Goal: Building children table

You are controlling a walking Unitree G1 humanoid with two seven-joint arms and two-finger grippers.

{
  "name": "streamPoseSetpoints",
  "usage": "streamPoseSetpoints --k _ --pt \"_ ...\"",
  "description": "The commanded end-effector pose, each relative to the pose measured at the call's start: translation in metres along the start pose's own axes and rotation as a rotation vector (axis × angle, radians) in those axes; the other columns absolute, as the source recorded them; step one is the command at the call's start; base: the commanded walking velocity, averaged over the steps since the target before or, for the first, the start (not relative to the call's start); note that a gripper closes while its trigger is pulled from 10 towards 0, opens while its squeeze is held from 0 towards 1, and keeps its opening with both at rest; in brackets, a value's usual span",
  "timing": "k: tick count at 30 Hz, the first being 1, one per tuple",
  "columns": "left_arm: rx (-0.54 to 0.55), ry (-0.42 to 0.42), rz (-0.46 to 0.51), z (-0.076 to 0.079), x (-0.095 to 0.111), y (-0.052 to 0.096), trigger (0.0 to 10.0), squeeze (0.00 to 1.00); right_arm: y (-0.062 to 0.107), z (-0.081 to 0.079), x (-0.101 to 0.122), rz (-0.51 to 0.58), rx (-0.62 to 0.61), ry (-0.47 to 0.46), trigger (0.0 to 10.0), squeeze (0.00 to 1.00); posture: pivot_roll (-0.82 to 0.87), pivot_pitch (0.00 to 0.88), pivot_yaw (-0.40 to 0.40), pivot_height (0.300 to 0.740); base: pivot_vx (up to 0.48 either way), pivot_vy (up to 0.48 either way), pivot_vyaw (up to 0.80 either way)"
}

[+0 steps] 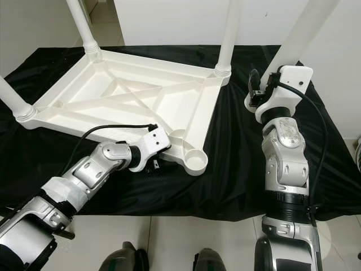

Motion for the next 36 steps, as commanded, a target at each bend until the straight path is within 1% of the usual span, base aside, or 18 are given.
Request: streamPoseSetpoints --k 1,8,9,10,15,17,20,21,22,23,25,28,29,30,31,32,35,36 --pt "0.014 0.046 -0.032 0.001 -0.011 -0.001 0.0 0.0 -0.001 -0.004 0.004 0.016 0.014 -0.003 10.0 0.0 -0.14 0.016 0.107 0.74 0.0 0.0 0.0" --pt "0.046 0.052 -0.03 -0.001 -0.009 -0.004 0.0 0.0 -0.001 -0.006 0.004 0.017 0.015 -0.003 10.0 0.0 -0.13 0.025 0.108 0.74 0.0 0.0 0.0" --pt "0.093 0.071 -0.025 -0.004 -0.007 -0.006 0.0 0.0 -0.001 -0.006 0.004 0.017 0.013 -0.006 10.0 0.0 -0.13 0.038 0.105 0.74 0.0 0.0 0.0" --pt "0.093 0.071 -0.025 -0.004 -0.007 -0.006 0.0 0.0 -0.001 -0.006 0.004 0.017 0.013 -0.006 10.0 0.0 -0.13 0.038 0.105 0.74 0.0 0.0 0.0" --pt "0.201 0.134 -0.004 -0.016 -0.001 -0.007 0.0 0.0 -0.001 -0.009 0.003 0.014 0.015 -0.012 10.0 0.0 -0.12 0.045 0.104 0.74 0.0 0.0 0.0" --pt "0.241 0.136 -0.001 -0.022 0.0 -0.005 0.0 0.0 0.0 -0.012 0.001 0.007 0.023 -0.013 10.0 0.0 -0.12 0.051 0.101 0.74 0.0 0.0 0.0" --pt "0.25 0.132 0.0 -0.024 0.0 -0.003 0.0 0.0 0.001 -0.015 -0.002 -0.004 0.038 -0.018 10.0 0.0 -0.12 0.051 0.101 0.74 0.0 0.0 0.0" --pt "0.208 0.105 0.052 -0.019 0.009 -0.001 8.6 0.0 0.002 -0.022 -0.006 -0.02 0.071 -0.018 10.0 0.0 -0.11 0.057 0.096 0.74 0.0 0.0 0.0" --pt "0.208 0.105 0.052 -0.019 0.009 -0.001 8.6 0.0 0.002 -0.022 -0.006 -0.02 0.071 -0.018 10.0 0.0 -0.11 0.057 0.096 0.74 0.0 0.0 0.0" --pt "0.178 0.114 0.114 -0.015 0.019 0.001 10.0 0.0 0.004 -0.03 -0.009 -0.033 0.104 -0.015 10.0 0.0 -0.11 0.059 0.093 0.74 0.0 0.0 0.0" --pt "0.168 0.123 0.155 -0.013 0.025 0.002 10.0 0.0 0.006 -0.036 -0.011 -0.041 0.128 -0.014 10.0 0.0 -0.1 0.06 0.093 0.74 0.0 0.0 0.0" --pt "0.165 0.121 0.166 -0.012 0.027 0.003 10.0 0.0 0.007 -0.038 -0.012 -0.043 0.135 -0.014 10.0 0.0 -0.1 0.06 0.091 0.74 0.0 0.0 0.0" --pt "0.156 0.155 0.211 -0.012 0.032 0.004 10.0 1.0 0.008 -0.043 -0.014 -0.051 0.152 -0.014 10.0 0.0 -0.1 0.062 0.091 0.74 0.0 0.0 0.0" --pt "0.127 0.177 0.261 -0.008 0.04 0.008 10.0 1.0 0.01 -0.049 -0.017 -0.061 0.168 -0.018 10.0 0.0 -0.1 0.064 0.088 0.74 0.0 0.0 0.0" --pt "0.127 0.177 0.261 -0.008 0.04 0.008 10.0 1.0 0.01 -0.049 -0.017 -0.061 0.168 -0.018 10.0 0.0 -0.1 0.064 0.088 0.74 0.0 0.0 0.0" --pt "0.126 0.154 0.299 -0.008 0.049 0.012 10.0 1.0 0.013 -0.055 -0.022 -0.075 0.184 -0.023 10.0 0.0 -0.1 0.065 0.084 0.74 0.0 0.0 0.0" --pt "0.131 0.137 0.326 -0.008 0.056 0.016 10.0 1.0 0.015 -0.06 -0.025 -0.085 0.198 -0.031 10.0 0.0 -0.1 0.067 0.082 0.74 0.0 0.0 0.0" --pt "0.124 0.12 0.352 -0.007 0.064 0.021 10.0 1.0 0.018 -0.065 -0.028 -0.097 0.216 -0.043 10.0 0.0 -0.1 0.067 0.081 0.74 0.0 0.0 0.0"
Point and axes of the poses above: a point about 5 cm out from each wrist's last joint towards the gripper, its own y axis pointing back from the gripper into the wrist, its own x axis along the axis of the wrist's last joint, z = x × y, the point moved 3 cm from there along -y, pointing out of the wrist towards the gripper
